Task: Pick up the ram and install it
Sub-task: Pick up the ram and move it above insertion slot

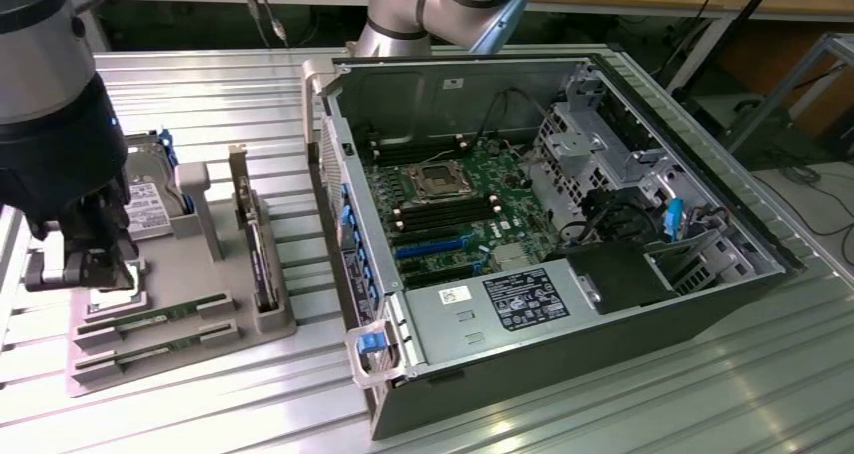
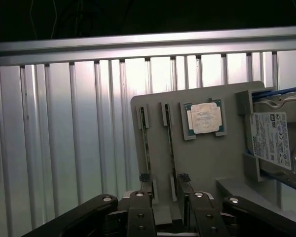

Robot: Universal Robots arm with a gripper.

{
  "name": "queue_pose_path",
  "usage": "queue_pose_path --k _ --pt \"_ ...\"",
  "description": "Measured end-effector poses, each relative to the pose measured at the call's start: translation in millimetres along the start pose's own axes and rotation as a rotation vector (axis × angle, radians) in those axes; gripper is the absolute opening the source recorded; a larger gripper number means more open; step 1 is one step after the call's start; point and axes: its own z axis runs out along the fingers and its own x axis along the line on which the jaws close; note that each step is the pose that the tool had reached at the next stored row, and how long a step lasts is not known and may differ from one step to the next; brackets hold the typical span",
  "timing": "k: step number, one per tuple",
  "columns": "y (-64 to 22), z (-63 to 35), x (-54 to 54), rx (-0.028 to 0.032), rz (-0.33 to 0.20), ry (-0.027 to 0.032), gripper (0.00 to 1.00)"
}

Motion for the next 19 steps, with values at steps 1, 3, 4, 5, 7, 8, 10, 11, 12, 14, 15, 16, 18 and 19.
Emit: queue_pose_path --k 1,3,4,5,7,8,10,11,12,14,15,16,18,19 --pt "-0.1 1.8 2.0 0.0000 0.000 -0.0025 0.34" --pt "-0.3 4.0 4.2 -0.0005 -0.001 -0.0082 0.34" --pt "-0.5 5.6 5.6 -0.0008 -0.001 -0.0142 0.34" --pt "-0.6 7.2 7.0 -0.0010 -0.002 -0.0199 0.34" --pt "-0.8 9.2 8.8 -0.0013 -0.002 -0.0256 0.34" --pt "-0.9 10.8 10.6 -0.0015 -0.003 -0.0286 0.34" --pt "-1.3 14.2 14.1 -0.0015 -0.003 -0.0329 0.34" --pt "-1.4 15.8 15.8 -0.0016 -0.003 -0.0349 0.34" --pt "-1.5 17.0 17.0 -0.0018 -0.004 -0.0366 0.34" --pt "-1.8 19.8 19.7 -0.0020 -0.004 -0.0405 0.34" --pt "-1.9 21.0 21.0 -0.0022 -0.004 -0.0418 0.34" --pt "-2.0 22.2 22.1 -0.0021 -0.005 -0.0431 0.34" --pt "-2.3 25.3 24.9 -0.0022 -0.005 -0.0457 0.34" --pt "-2.5 28.3 27.4 -0.0024 -0.006 -0.0470 0.34"
